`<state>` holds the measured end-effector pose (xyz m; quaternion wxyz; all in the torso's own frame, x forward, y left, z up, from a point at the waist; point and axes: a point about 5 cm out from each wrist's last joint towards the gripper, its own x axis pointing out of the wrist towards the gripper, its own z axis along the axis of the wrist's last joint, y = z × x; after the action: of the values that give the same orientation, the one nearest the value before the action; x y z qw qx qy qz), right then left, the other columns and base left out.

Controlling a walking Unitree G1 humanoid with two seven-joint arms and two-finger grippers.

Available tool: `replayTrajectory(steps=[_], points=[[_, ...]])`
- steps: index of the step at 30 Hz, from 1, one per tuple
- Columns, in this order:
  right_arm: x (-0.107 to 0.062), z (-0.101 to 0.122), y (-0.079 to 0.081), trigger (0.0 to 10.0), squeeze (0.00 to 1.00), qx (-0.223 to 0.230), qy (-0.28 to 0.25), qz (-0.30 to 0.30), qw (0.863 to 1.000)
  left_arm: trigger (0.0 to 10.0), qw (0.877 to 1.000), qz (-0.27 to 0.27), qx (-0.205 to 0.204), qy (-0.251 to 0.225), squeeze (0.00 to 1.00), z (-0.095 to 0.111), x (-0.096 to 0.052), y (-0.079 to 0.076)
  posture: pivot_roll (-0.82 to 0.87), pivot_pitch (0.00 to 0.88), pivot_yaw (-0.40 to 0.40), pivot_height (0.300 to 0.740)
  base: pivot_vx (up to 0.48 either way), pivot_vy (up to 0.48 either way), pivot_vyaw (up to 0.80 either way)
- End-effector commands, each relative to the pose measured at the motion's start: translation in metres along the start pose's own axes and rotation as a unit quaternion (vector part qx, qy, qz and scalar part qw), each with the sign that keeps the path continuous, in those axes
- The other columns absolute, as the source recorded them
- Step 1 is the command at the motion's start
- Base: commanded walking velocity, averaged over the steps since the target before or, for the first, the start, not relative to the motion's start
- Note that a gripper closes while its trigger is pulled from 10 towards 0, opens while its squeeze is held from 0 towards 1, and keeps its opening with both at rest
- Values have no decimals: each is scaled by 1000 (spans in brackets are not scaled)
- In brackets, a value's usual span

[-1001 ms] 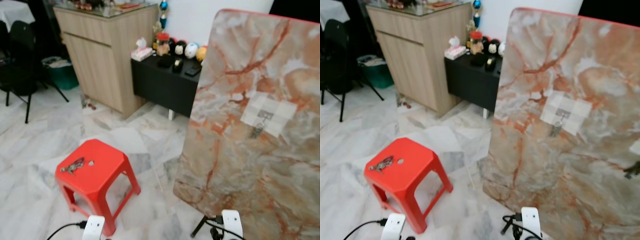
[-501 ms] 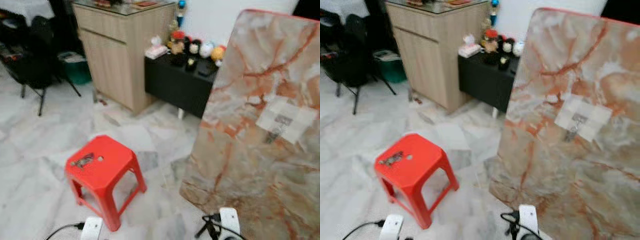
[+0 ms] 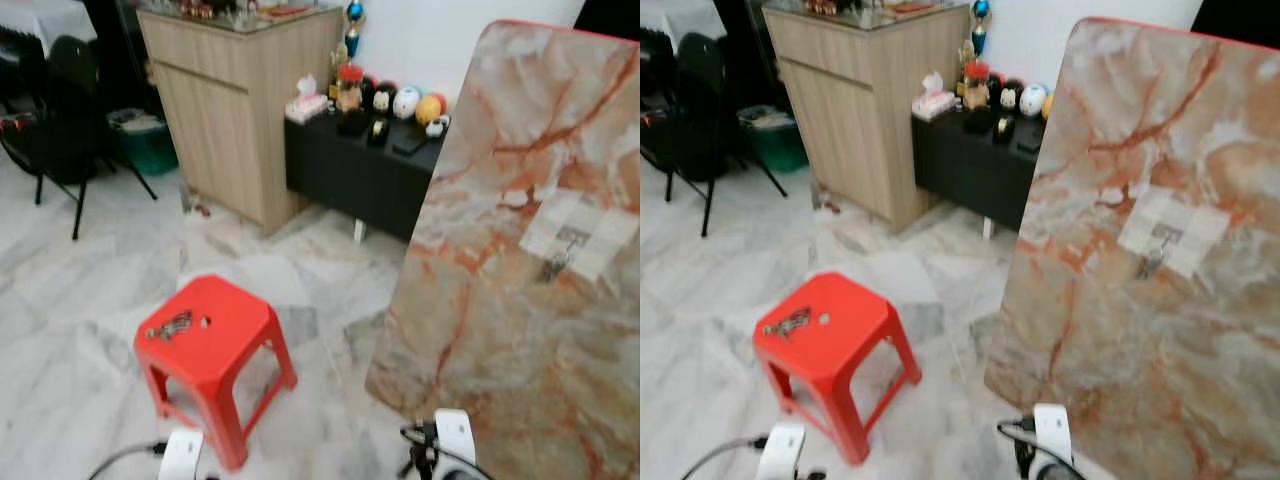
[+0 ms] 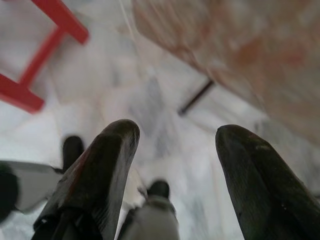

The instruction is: Hang keys on a hook

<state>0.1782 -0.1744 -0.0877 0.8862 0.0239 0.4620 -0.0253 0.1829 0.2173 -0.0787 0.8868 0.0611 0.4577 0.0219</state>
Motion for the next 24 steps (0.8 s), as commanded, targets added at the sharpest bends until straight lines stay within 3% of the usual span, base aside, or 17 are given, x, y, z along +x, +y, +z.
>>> replayTrajectory(steps=[1, 11, 24], points=[[0, 0, -3, 10000, 0, -4, 1, -5, 1000, 10000, 1000, -1, 0, 12, 0, -7, -1, -1, 79, 0, -56, 740, 0, 266, 425], [0, 0, -3, 10000, 0, -5, 1, -6, 1000, 10000, 1000, -1, -1, 14, 0, -7, -1, -2, 81, 0, -56, 740, 0, 206, 730], [0, 0, -3, 10000, 0, 15, -1, -8, 1000, 10000, 1000, 2, -4, 20, 0, -11, -2, 0, 82, 0, -56, 740, 0, 19, 0]])
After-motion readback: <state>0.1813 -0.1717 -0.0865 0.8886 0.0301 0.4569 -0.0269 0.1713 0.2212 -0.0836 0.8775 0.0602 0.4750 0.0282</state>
